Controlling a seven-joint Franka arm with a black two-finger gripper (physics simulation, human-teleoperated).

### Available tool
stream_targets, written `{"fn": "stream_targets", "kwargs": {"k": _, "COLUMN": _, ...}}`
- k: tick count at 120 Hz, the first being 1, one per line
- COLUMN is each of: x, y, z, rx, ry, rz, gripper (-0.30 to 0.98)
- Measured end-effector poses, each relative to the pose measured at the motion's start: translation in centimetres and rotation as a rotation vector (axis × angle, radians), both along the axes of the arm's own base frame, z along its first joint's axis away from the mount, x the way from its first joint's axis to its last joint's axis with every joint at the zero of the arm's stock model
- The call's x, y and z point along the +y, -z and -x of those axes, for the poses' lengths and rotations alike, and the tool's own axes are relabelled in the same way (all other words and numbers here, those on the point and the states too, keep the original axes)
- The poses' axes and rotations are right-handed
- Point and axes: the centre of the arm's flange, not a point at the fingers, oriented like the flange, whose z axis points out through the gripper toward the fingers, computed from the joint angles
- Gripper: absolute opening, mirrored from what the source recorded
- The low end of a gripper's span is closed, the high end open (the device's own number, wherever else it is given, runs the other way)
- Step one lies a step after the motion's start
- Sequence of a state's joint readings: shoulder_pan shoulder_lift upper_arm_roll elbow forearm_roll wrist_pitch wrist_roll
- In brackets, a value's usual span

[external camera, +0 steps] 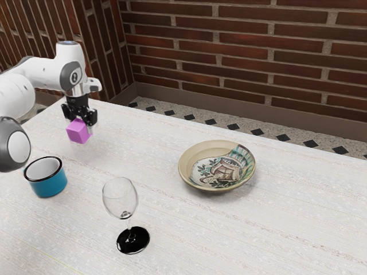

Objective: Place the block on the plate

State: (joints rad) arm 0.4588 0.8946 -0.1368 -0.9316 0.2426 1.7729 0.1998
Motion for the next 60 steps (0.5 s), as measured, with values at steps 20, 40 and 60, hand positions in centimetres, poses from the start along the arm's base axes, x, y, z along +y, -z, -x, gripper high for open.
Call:
{"fn": "stream_targets", "kwargs": {"k": 20, "x": -2.3, "y": -5.1, "z": -0.5, "rx": -0.062, "ry": 0.03, "rz": -0.015, "gripper": 0.38}}
{"fn": "stream_targets", "kwargs": {"k": 40, "x": -9.7, "y": -8.0, "z": -2.5, "rx": -0.108, "ry": 0.123, "rz": -0.007, "gripper": 0.38}}
{"fn": "stream_targets", "kwargs": {"k": 60, "x": -17.8, "y": -8.5, "z": -4.6, "rx": -0.156, "ry": 0.222, "rz": 0.025, "gripper": 0.38}}
